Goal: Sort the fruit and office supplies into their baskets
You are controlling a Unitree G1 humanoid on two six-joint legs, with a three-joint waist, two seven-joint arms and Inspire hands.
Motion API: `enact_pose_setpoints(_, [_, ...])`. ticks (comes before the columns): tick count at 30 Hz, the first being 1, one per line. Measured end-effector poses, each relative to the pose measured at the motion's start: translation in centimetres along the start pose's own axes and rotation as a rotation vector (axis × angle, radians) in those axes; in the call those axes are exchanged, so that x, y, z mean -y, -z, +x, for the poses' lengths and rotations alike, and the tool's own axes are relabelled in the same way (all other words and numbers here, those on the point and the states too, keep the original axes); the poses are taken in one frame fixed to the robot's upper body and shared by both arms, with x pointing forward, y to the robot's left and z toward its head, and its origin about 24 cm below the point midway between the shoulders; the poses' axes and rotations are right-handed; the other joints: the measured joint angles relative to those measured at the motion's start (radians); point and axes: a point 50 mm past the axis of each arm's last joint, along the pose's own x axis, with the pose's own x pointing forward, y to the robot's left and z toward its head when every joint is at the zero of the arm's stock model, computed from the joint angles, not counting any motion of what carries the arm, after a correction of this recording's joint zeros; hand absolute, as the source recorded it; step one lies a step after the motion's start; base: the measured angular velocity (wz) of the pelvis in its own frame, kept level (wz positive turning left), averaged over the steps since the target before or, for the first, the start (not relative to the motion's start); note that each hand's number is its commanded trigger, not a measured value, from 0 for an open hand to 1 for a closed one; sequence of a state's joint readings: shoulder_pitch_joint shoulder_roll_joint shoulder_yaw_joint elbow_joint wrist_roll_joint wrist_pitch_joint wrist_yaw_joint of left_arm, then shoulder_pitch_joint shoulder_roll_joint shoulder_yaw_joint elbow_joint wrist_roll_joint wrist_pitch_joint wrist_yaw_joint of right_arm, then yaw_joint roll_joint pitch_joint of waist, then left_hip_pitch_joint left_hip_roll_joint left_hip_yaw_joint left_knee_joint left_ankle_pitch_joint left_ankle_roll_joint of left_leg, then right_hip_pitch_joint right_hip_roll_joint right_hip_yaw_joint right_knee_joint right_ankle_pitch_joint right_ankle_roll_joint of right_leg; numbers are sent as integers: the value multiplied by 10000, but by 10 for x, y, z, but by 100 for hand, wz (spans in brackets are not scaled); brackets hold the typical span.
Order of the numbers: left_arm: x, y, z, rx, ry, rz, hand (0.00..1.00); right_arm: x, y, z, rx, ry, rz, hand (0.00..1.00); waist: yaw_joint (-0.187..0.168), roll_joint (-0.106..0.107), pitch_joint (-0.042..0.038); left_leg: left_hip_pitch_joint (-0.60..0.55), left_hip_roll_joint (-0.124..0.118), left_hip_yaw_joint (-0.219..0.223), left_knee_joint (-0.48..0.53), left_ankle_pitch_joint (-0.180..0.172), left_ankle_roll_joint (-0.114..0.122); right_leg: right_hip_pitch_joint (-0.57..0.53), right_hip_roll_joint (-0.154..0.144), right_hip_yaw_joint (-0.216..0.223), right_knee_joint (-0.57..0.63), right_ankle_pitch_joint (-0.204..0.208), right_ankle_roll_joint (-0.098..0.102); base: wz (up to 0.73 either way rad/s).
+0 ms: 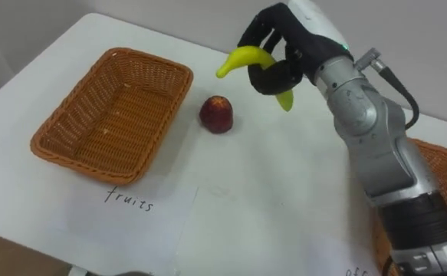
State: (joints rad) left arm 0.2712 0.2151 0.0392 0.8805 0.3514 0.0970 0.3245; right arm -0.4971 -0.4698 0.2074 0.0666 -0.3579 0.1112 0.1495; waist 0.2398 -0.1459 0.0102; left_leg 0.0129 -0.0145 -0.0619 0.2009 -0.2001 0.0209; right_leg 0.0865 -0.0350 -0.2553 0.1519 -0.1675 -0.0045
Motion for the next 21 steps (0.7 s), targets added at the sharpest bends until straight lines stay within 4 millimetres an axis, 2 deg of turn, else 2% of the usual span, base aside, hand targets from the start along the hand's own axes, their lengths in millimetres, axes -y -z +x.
enact_pose_setpoints(3, [-1,1,0,-82,-40,22,0,1,-2,1,90,200,142,100,172,34,25,-4,-12,-38,0,0,0,19,0,-146,0,0,0,4])
enact_pose_setpoints(6, [-1,4,0,-247,-35,64,0,-3,-15,8,479,522,643,100,263,159,110,-78,-19,-148,-3,3,-6,29,3,-318,0,-6,9,9])
enact_pose_setpoints(11, [2,5,-1,-365,22,87,0,-8,-19,10,585,765,1164,100,487,194,107,-223,-76,-423,29,12,-20,20,-10,-571,-4,-8,12,20])
enact_pose_setpoints(17, [9,5,-4,-443,194,9,0,-25,-30,13,861,551,1890,100,796,422,156,-207,-187,-717,37,56,48,110,-159,-828,-13,-87,137,16])
enact_pose_setpoints(21, [9,5,-4,-415,238,86,0,-30,-24,15,524,718,2052,100,1092,453,144,-211,-305,-919,36,67,66,172,-206,-1009,-14,-99,156,15])
